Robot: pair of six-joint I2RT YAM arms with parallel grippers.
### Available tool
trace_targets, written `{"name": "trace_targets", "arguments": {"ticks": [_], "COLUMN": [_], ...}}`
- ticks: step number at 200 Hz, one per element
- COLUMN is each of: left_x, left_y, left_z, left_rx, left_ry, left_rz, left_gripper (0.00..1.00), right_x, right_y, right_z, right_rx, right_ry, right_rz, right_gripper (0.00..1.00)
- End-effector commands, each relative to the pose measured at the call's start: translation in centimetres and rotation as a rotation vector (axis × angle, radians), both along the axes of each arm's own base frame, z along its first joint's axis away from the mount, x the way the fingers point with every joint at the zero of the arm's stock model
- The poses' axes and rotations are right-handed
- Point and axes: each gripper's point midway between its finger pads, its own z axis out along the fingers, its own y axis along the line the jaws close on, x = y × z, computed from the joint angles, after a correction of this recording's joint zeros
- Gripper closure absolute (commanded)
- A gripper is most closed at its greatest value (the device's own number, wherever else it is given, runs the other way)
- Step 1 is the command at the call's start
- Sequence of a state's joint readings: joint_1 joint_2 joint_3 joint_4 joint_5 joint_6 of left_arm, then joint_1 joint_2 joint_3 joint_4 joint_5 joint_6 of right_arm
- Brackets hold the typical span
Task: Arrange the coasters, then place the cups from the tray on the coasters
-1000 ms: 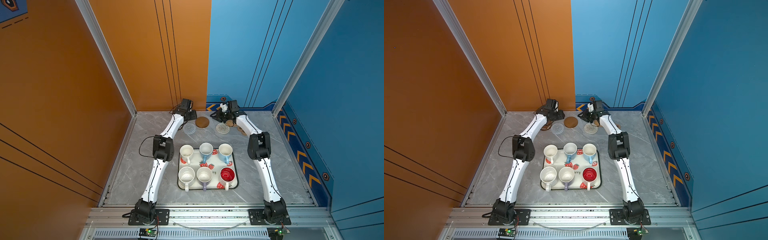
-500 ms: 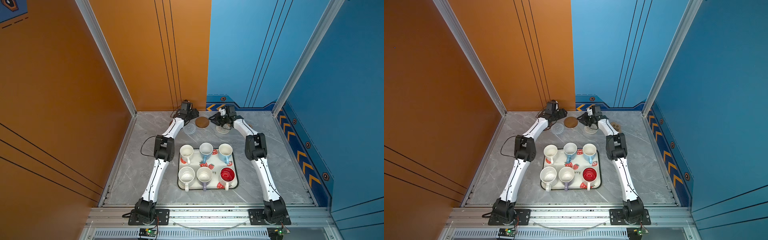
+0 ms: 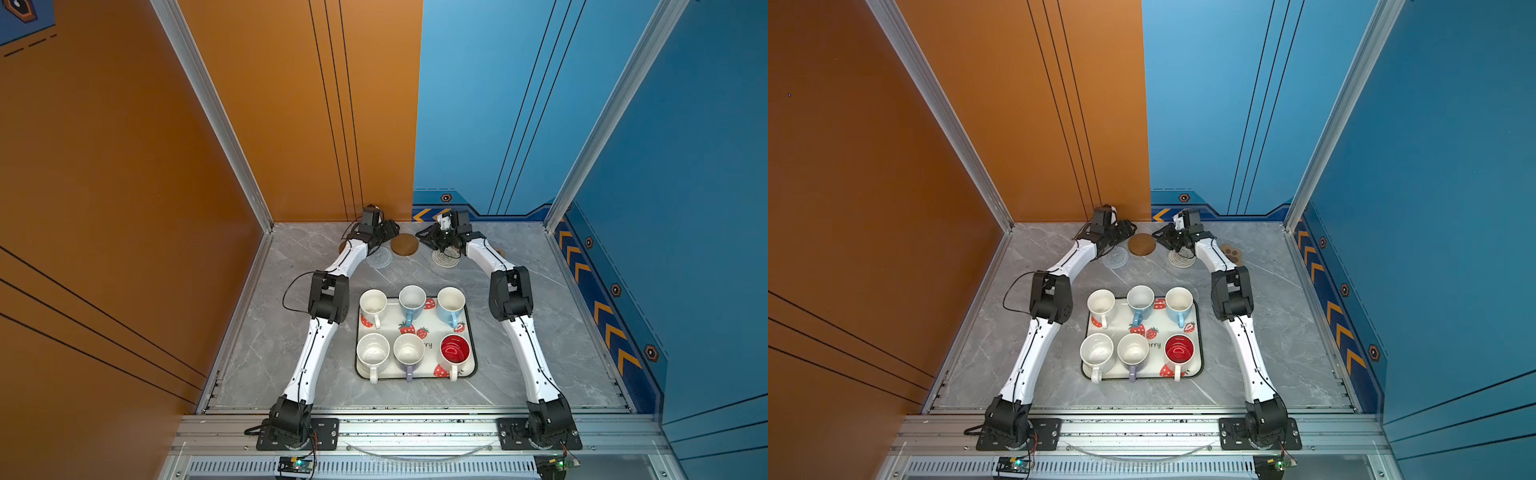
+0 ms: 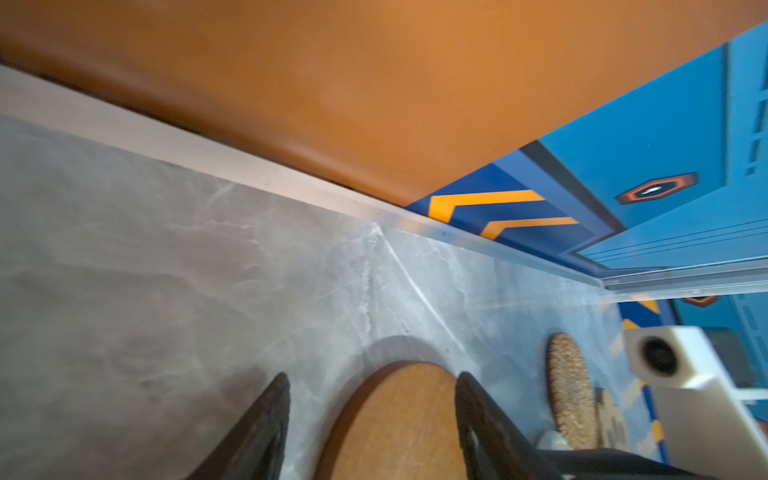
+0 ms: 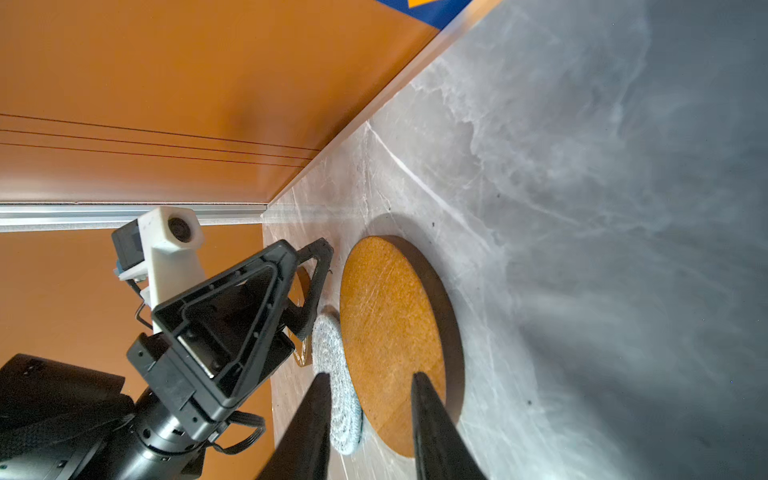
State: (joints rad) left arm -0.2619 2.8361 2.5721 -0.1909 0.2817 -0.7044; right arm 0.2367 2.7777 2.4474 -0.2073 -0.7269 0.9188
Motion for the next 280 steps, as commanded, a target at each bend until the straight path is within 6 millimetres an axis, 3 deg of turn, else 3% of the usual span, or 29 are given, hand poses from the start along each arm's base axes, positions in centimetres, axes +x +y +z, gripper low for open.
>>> {"name": "trace_targets", "arguments": {"ticks": [1,27,50,88,147,217,280], "left_x": [-0.8,-1.8,-2.4,-2.7,-3.7,-5.3,-6.6], "left_y": [-1.2,-1.5,-1.8,-2.7,-4.2,-6.2,-5.5], "left_z": [-2.2,-4.2,-4.8,-4.1,-4.3,-3.9,-3.6], "left_rx": [-0.041,-0.025,-0.021,-0.020,-0.011,0.004,0.128], "left_ry": [0.042,0.106,0.131,0.114,0.117,0.108,0.118], "left_rz": [-0.052,-0.069,-0.083,-0.119,-0.190,-0.297,-0.344], "left_gripper": [0.36,0.37,0.37,0.38,0.38,0.39,0.45], "right_x": [0.1,0.1,0.0,-0.3,-0.7,-1.2,-2.5], "right_y": [0.7,0.5,0.6,0.5,-1.7,-1.4,-0.8], "right_z": [0.1,0.1,0.2,-0.1,-0.9,-0.3,0.2], "right_rx": [0.024,0.029,0.031,0.030,-0.009,-0.003,-0.006], "right_ry": [-0.009,0.000,0.001,0.013,0.045,0.044,0.045], "right_rz": [0.014,0.013,0.015,0.019,-0.022,-0.002,0.038], "right_gripper": [0.69,0.69,0.69,0.69,0.70,0.70,0.73]}}
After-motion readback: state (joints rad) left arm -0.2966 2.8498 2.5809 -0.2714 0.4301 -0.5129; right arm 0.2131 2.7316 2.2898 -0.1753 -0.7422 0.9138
